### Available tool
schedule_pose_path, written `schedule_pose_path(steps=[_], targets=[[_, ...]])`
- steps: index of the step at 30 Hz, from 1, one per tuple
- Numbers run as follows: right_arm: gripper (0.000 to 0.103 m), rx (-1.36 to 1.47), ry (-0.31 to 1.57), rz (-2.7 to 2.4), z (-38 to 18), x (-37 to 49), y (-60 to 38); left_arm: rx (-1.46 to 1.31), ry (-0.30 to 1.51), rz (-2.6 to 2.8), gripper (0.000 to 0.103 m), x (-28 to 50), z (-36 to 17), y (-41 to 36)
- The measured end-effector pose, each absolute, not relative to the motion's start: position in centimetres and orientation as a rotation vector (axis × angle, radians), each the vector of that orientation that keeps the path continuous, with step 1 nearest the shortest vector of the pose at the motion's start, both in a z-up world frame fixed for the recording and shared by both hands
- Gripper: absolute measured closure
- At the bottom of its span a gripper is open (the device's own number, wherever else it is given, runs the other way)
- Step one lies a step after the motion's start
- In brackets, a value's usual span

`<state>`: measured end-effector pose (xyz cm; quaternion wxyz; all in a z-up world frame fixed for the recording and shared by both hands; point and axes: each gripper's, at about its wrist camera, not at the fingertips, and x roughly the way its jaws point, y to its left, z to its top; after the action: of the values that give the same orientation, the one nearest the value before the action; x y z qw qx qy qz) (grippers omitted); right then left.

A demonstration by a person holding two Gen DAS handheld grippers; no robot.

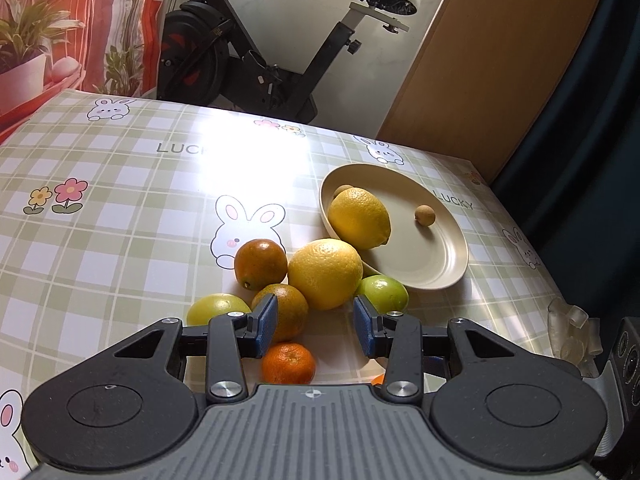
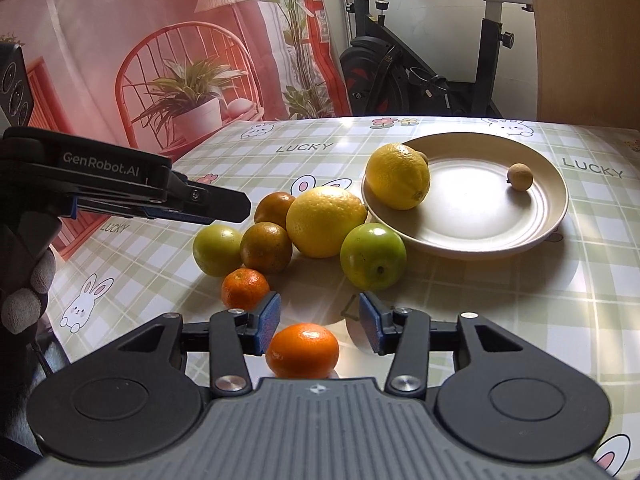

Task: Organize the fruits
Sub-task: 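Move the open right gripper down to an orange tangerine, then close the right gripper on the tangerine and lift it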

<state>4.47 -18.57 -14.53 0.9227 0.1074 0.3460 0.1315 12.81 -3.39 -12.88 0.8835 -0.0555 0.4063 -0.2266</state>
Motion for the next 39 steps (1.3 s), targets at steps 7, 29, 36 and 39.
schedule_pose_path(steps=[7,29,36,39], targets=[[0.046,0.191,0.739,0.286,-15.2,4.0,-17.6,-0.105,0.871,-0.497,0.059,11.9,-14.1,-4.0],[0.046,0.122,0.775,0.288,-16.3,3.2,-16.6,-0.133,0.995,-0.613,0.051,10.7,-16.8,-5.9],[0.05,0.112,0.771,0.282,-16.3,3.2,-16.5,-0.177,1.02,-0.632,0.051,10.9,-17.2,-5.8],[0.051,0.109,0.768,0.281,-16.3,3.2,-16.5,-0.183,1.026,-0.633,0.051,11.0,-17.5,-5.9]])
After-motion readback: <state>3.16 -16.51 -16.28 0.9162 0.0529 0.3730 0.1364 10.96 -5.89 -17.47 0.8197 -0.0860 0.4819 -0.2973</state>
